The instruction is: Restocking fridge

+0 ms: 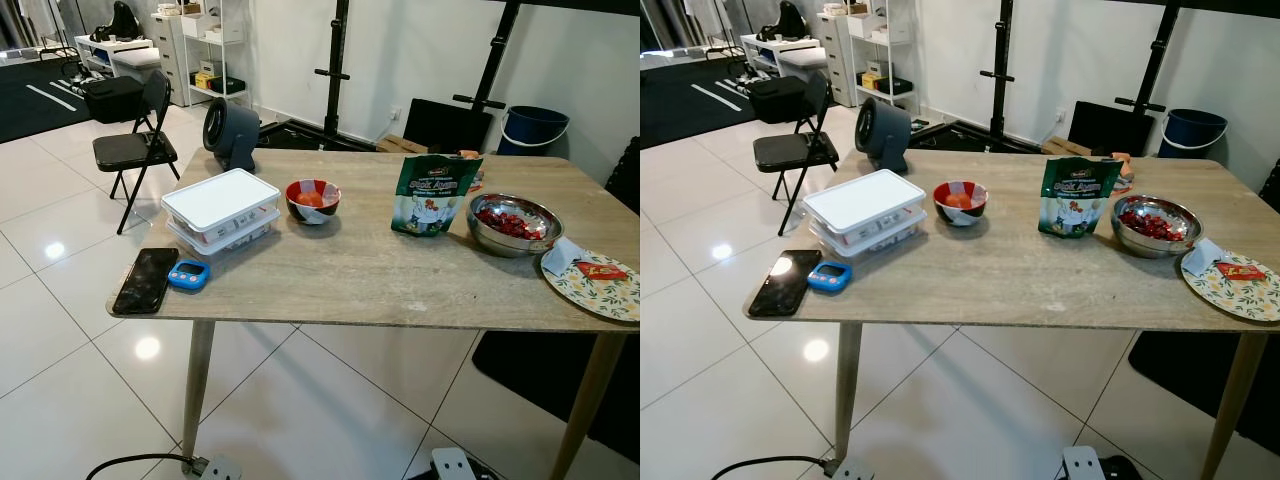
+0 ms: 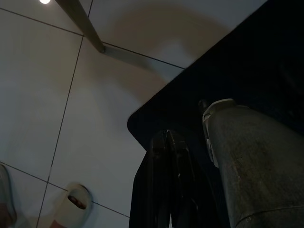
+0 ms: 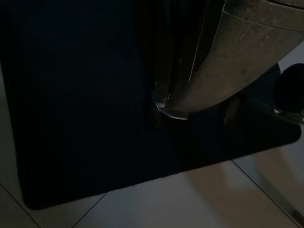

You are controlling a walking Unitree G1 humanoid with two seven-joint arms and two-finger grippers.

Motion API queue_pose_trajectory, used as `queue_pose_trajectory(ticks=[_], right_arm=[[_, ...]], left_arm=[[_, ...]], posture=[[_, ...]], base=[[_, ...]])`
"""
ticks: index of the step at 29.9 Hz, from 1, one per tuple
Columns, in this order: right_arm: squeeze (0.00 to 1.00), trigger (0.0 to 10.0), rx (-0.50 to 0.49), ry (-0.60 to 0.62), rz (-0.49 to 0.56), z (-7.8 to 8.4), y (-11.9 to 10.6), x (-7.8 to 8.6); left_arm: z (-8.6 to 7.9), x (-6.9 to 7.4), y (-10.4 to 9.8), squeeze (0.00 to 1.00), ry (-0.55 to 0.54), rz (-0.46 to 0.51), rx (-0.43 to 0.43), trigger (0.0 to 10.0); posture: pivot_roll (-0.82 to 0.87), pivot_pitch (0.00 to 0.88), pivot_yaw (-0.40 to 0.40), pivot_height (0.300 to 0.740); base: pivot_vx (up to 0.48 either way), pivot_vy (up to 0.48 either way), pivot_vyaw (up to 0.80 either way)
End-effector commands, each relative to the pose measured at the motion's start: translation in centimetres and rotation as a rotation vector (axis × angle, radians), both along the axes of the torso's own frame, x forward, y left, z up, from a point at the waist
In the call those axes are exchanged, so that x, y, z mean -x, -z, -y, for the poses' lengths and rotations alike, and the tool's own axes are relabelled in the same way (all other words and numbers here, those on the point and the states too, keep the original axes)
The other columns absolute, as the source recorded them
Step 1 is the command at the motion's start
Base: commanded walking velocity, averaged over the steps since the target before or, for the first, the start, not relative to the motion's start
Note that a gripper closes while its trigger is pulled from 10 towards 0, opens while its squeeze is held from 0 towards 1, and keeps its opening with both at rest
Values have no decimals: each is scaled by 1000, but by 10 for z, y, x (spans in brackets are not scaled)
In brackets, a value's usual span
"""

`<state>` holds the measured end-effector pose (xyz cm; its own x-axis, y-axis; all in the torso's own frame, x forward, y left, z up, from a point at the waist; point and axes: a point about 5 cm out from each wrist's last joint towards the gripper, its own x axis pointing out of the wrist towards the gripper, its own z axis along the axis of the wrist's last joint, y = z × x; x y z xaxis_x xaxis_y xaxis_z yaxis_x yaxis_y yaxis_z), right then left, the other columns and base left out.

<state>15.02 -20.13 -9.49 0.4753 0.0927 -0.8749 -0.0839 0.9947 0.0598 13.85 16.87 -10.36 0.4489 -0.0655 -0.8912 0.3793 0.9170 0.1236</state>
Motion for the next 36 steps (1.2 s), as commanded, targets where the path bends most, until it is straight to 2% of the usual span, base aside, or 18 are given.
queue_pose_trajectory(ticks=[1,22,36], right_arm=[[0,10000,6,-1,-12,2,1,4],[0,10000,-23,-43,-21,-8,1,-1],[0,10000,-24,-53,-30,-8,1,0]], left_arm=[[1,17,6,0,0,-67,-5,10000],[0,14,5,0,-2,-59,-8,10000],[4,14,6,0,2,-60,-2,10000]], posture=[[18,0,-59,740],[25,0,-58,740],[16,0,-64,740]], base=[[0,0,0],[0,0,0],[0,0,0]])
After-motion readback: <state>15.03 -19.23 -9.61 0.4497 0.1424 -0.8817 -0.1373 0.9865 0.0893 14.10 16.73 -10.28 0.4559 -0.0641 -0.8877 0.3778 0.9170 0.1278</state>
